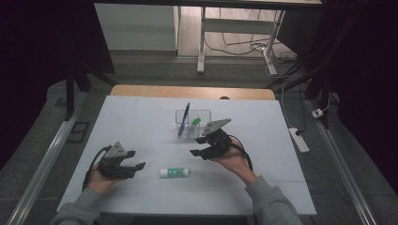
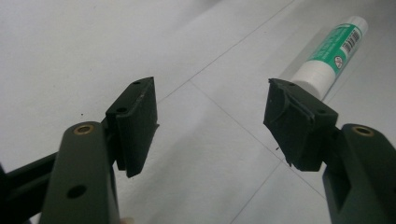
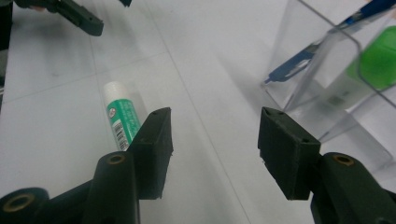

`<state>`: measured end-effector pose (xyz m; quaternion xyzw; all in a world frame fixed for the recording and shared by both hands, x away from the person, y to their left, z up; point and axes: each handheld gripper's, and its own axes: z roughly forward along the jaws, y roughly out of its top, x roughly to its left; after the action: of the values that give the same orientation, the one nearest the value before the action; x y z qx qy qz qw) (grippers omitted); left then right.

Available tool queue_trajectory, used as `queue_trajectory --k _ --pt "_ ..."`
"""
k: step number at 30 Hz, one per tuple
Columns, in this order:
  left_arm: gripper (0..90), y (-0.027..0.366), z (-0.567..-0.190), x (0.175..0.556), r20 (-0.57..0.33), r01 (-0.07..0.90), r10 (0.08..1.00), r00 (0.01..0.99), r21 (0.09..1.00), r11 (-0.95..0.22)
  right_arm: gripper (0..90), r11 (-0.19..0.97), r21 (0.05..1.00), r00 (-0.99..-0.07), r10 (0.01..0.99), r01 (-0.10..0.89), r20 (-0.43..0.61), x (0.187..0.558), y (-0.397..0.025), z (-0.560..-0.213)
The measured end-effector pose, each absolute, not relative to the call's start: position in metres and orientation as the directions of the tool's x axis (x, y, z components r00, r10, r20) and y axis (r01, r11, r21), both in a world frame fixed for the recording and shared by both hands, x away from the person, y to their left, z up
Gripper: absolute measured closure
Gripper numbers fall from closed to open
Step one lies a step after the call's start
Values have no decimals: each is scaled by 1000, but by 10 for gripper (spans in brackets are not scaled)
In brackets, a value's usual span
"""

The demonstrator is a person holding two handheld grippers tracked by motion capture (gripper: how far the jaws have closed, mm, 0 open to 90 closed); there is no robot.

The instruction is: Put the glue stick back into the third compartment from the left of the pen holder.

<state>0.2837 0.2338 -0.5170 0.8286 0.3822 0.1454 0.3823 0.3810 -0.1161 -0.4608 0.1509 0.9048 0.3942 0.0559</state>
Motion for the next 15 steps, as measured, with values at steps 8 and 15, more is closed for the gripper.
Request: queue_trajectory --k 8,15 --pt "344 234 -517 284 -51 523 745 665 744 -416 440 667 714 -958 288 215 19 379 -106 -464" --pt "344 233 -517 284 -49 522 743 667 743 -420 438 684 702 -966 256 198 23 376 -92 -466"
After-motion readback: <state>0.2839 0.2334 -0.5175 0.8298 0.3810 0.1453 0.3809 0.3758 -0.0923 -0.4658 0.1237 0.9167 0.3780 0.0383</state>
